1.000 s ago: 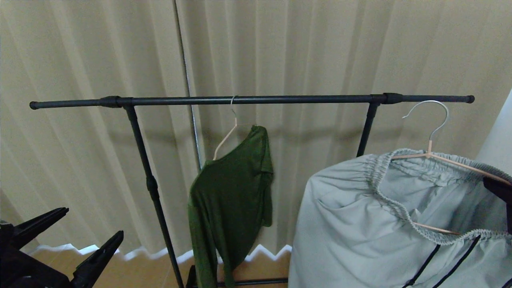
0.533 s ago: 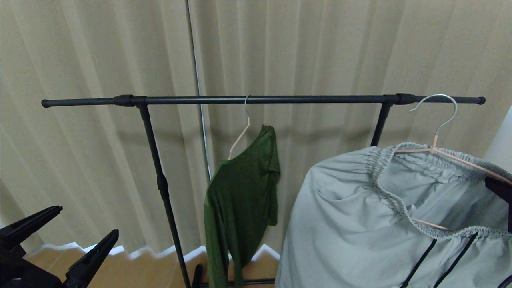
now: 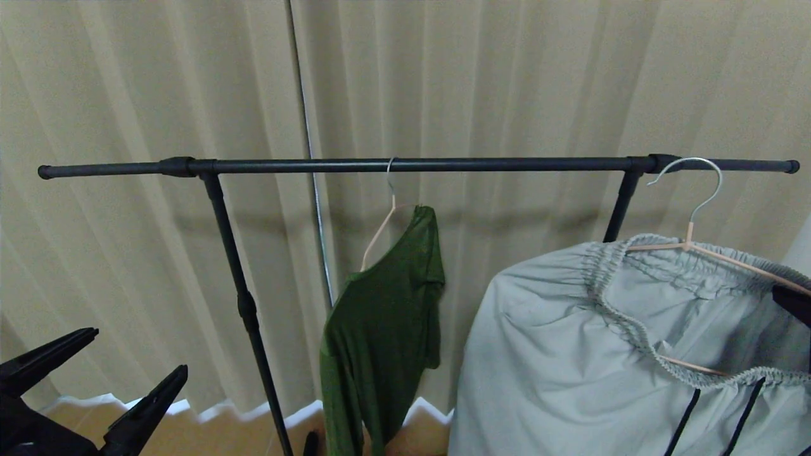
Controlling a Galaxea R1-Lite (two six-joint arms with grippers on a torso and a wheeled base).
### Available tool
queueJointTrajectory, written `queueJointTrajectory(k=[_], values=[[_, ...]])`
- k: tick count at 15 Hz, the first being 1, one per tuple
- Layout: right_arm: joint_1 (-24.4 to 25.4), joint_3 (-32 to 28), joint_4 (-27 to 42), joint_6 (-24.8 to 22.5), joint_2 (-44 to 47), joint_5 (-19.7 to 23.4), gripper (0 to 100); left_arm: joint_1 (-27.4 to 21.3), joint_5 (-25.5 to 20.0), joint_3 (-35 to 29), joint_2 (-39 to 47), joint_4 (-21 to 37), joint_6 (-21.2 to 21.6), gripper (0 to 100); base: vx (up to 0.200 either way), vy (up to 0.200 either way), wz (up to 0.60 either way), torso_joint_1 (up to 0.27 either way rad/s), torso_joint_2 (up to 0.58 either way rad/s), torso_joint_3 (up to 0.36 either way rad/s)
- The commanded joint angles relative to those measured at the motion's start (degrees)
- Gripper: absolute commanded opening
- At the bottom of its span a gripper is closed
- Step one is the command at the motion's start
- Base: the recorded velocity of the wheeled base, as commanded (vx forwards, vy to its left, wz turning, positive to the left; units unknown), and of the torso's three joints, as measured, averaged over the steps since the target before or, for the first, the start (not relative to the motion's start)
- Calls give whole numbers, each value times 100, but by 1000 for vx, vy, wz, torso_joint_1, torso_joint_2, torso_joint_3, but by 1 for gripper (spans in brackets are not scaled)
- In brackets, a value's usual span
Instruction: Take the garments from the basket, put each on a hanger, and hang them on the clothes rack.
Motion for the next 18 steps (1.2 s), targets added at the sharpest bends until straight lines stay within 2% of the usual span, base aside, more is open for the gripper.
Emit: queueJointTrajectory(k=[1,7,12,15,16,18], values=[[0,6,-4,-2,-10,-1,0,-3,1,16,1,-2,1,100,200,0,0,2,7,7],[0,58,-22,7,25,16,0,-3,1,33,-16,-11,10,100,200,0,0,2,2,2],[0,-30,-101,7,377,25,0,-20,-8,121,-122,-11,36,100,0,0,0,0,0,0],[44,-276,-523,7,1115,-10,0,-20,-8,103,-113,-11,36,100,0,0,0,0,0,0],[44,-276,-523,7,1115,-10,0,-20,-8,103,-113,-11,36,100,0,0,0,0,0,0],[53,-487,-725,7,1687,-203,0,-11,-8,95,-113,-11,27,100,0,0,0,0,0,0]])
